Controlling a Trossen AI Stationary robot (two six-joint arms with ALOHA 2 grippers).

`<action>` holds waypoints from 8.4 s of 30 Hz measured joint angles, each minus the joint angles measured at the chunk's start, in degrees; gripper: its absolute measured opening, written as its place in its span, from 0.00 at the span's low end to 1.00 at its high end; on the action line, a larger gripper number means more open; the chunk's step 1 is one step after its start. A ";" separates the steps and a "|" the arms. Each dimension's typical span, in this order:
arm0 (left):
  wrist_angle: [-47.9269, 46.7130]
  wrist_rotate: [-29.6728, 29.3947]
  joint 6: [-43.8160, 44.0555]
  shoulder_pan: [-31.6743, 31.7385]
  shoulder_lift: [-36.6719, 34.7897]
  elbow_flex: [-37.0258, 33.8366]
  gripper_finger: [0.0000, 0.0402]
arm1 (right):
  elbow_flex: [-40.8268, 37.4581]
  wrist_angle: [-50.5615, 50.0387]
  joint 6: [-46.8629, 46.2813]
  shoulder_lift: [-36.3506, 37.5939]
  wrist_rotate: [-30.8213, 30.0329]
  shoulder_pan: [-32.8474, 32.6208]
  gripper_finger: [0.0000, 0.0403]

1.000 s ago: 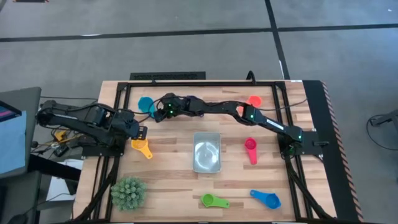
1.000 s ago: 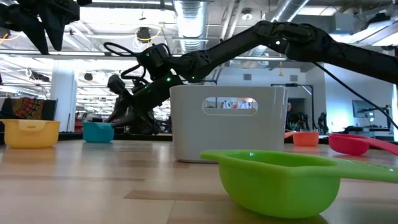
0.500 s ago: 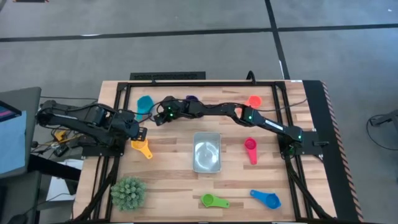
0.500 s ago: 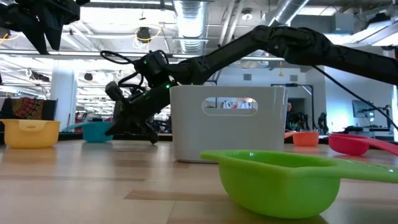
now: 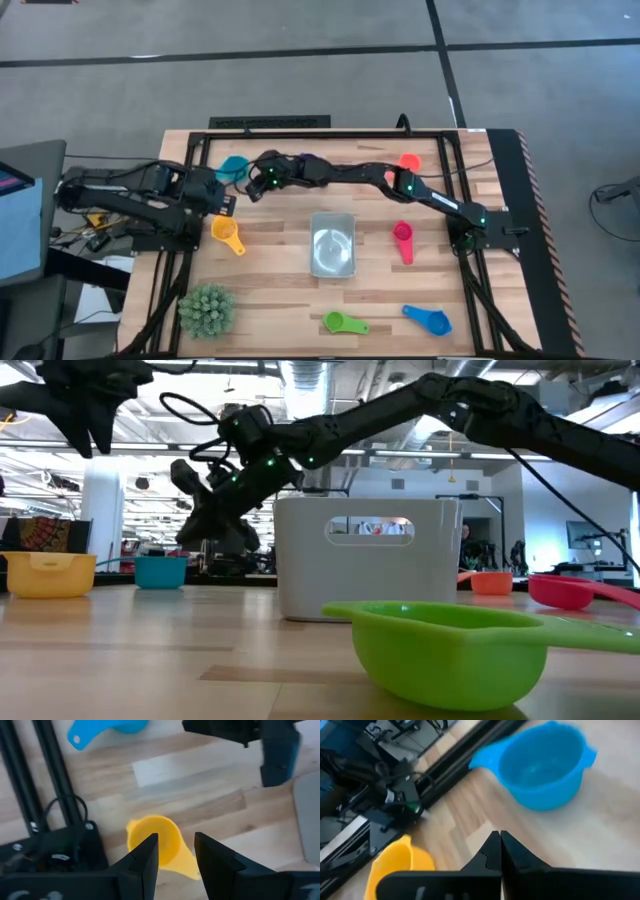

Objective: Nest measuring cups in basket
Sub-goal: Stack the yellow measuring cup on top of the light blue measuring cup

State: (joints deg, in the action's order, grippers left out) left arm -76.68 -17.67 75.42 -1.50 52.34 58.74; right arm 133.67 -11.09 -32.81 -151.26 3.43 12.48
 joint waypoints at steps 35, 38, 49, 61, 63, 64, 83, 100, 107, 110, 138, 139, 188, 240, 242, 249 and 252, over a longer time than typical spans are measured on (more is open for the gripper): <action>19.40 16.92 -52.83 51.17 19.14 -0.02 0.01 | 0.11 -7.13 3.74 8.51 -11.84 2.70 0.01; 23.36 19.38 -53.44 51.89 19.90 -0.02 0.01 | 0.26 -11.85 6.99 10.94 -13.17 3.51 0.01; 26.25 19.93 -56.17 57.21 25.33 -0.02 0.01 | 0.07 -32.51 12.52 15.05 -5.30 8.40 0.01; 6.43 19.98 -51.85 49.25 23.78 -0.02 0.01 | 0.01 -46.08 22.31 23.33 -1.81 6.26 0.02; 4.59 18.19 -49.62 45.78 21.15 -0.02 0.01 | 0.04 -47.15 23.30 25.41 -1.80 6.26 0.02; 4.33 17.81 -48.66 44.05 19.82 -0.02 0.01 | 0.05 -47.54 23.87 26.33 -1.76 6.28 0.02; 15.13 20.28 -27.29 29.83 12.13 -21.39 0.40 | 0.09 -51.75 31.42 39.91 1.52 7.39 0.16; 25.24 23.51 -20.77 22.93 12.13 -27.36 0.11 | 0.09 -56.48 29.06 39.98 1.39 3.37 0.17; 29.29 22.90 -20.88 18.29 12.06 -26.45 0.01 | 0.09 -57.63 27.51 39.73 1.15 2.18 0.17; 29.20 21.25 -23.23 15.98 11.65 -23.44 0.01 | 0.06 -58.12 27.38 38.66 1.19 1.79 0.17; 27.06 -10.14 -65.27 -2.64 9.62 6.80 0.00 | 0.07 -42.74 18.19 25.47 23.98 -5.72 0.55; 26.67 -10.27 -65.33 -2.64 9.62 6.80 0.00 | 0.06 -42.64 17.80 25.28 24.47 -5.66 0.55; 23.69 -20.59 -60.99 -0.39 9.55 6.78 0.00 | 0.07 -40.37 22.26 26.27 23.49 -3.13 0.43; -13.29 -10.43 -8.50 -0.78 8.04 21.59 0.38 | 0.10 21.06 -13.50 -3.67 34.90 10.46 0.01; -13.29 -11.57 -8.76 -0.77 8.04 21.59 0.38 | 0.13 20.99 -12.74 -3.67 36.84 10.39 0.01; -13.31 -14.60 -8.92 0.14 8.04 21.57 0.38 | 0.09 20.36 -9.47 -3.78 38.47 10.28 0.01; -13.33 -14.66 -8.98 0.99 8.02 21.57 0.38 | 0.09 20.06 -8.81 -3.78 38.57 10.37 0.01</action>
State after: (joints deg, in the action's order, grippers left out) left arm -90.02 -32.32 66.43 -0.51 60.36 80.31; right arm 133.75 8.97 -41.61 -155.04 42.00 22.85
